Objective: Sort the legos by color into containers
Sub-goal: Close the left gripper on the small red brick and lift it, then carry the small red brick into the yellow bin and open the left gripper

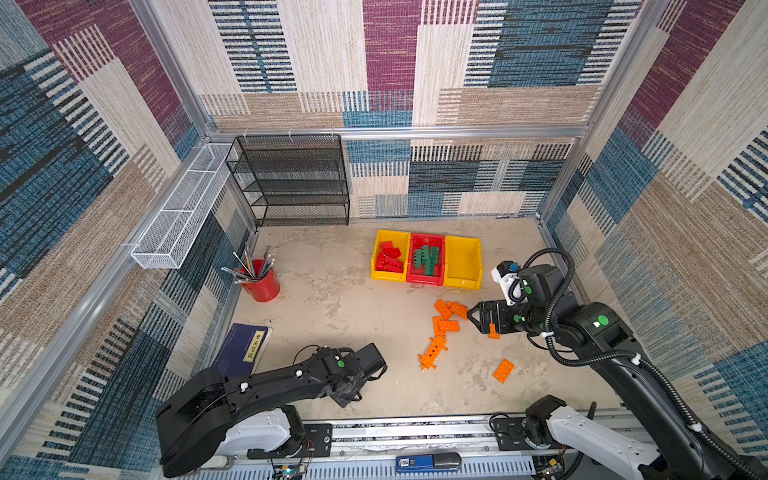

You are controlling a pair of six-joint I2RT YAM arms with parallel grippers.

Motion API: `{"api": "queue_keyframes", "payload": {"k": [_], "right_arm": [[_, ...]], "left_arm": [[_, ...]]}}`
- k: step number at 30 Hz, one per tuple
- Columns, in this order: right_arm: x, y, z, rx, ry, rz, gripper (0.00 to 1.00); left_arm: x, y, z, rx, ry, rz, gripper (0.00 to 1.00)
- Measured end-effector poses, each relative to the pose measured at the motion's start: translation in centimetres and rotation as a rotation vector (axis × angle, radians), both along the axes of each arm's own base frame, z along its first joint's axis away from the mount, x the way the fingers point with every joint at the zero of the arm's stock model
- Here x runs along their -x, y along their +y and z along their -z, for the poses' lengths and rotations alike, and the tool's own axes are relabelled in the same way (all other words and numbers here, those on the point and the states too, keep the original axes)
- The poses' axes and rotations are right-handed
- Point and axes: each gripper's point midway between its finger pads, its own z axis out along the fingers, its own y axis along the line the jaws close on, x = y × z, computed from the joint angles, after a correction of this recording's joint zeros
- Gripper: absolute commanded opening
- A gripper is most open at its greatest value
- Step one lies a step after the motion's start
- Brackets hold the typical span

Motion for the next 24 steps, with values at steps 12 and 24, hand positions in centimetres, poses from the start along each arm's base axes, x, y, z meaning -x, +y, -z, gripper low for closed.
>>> {"api": "queue_keyframes", "payload": {"k": [12,24], "right_arm": [[0.5,-0.6,0.0,0.002,-0.016,0.019,1.00],[0.0,-1.0,0.2,0.021,-0.010,0.056,1.00]], "left_arm": [[-1.5,-1.5,-0.9,0.013,0.025,0.036,0.21],[-14.3,-3.8,-7.8,0.021,-0.054,0.104,0.22]]}}
